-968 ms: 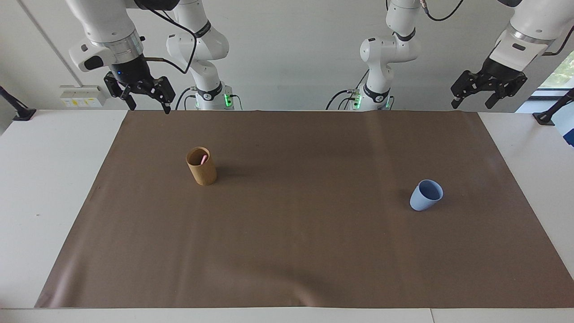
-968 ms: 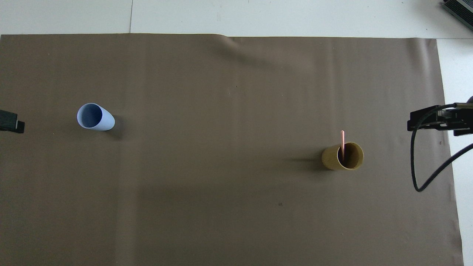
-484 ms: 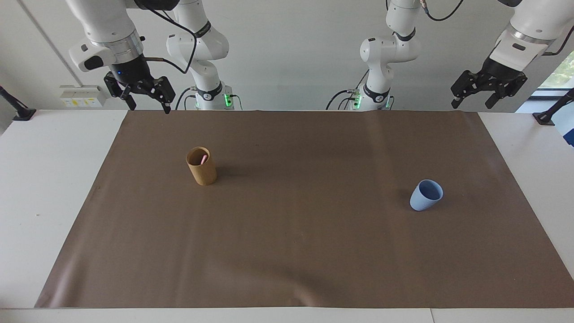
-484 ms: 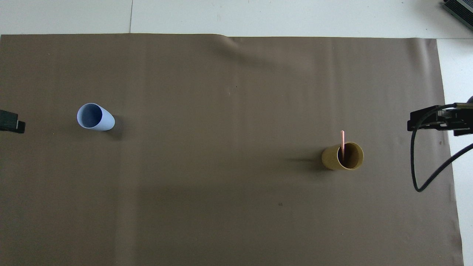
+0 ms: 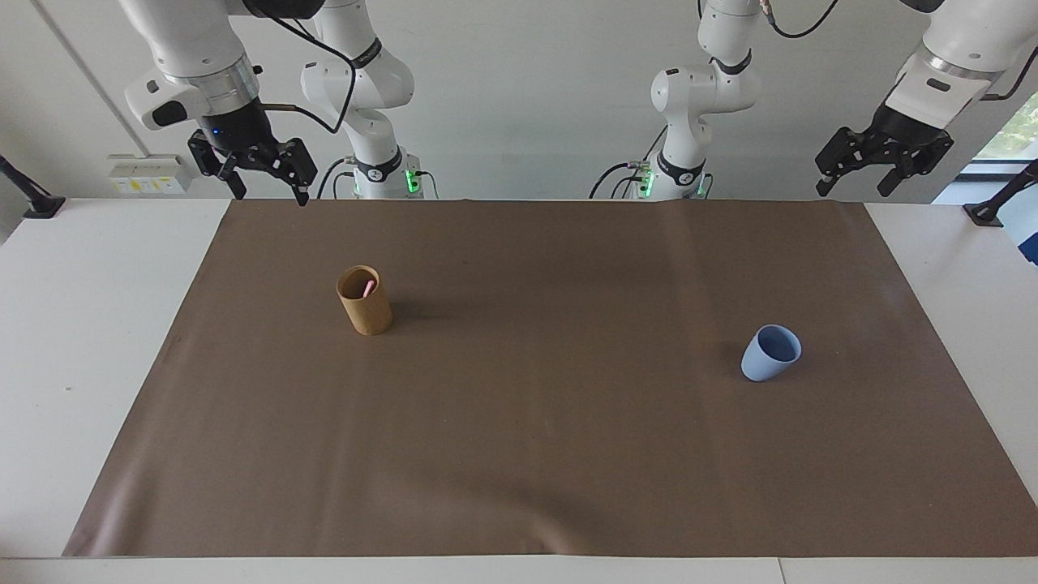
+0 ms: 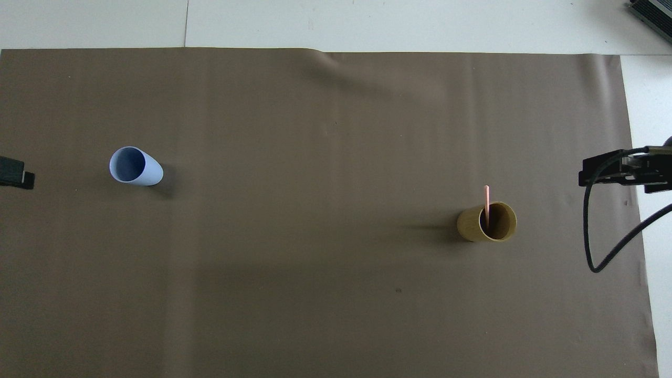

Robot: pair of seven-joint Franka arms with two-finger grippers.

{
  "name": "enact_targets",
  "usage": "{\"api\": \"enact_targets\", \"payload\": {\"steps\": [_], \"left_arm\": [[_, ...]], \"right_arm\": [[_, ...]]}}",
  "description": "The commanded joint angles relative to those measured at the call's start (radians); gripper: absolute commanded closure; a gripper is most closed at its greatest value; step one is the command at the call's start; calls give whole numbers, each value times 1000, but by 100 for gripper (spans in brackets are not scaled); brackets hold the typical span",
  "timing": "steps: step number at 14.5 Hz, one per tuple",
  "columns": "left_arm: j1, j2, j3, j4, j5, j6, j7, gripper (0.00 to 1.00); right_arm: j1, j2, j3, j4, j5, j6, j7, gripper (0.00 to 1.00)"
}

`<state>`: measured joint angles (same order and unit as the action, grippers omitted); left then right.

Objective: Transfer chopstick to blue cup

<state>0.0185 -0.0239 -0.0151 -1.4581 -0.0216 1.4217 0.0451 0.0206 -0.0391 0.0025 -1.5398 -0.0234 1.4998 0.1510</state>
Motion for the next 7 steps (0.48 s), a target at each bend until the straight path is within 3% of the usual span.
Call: {"api": "enact_targets", "payload": {"steps": [1, 7], "left_arm": [[12, -21, -5, -24, -4, 6, 1, 0], [4, -21, -5, -24, -4, 9, -5, 0]], "right_arm": [[-18, -22, 11, -26, 2, 17, -15, 0], [-18, -22, 11, -26, 2, 17, -15, 0]]}}
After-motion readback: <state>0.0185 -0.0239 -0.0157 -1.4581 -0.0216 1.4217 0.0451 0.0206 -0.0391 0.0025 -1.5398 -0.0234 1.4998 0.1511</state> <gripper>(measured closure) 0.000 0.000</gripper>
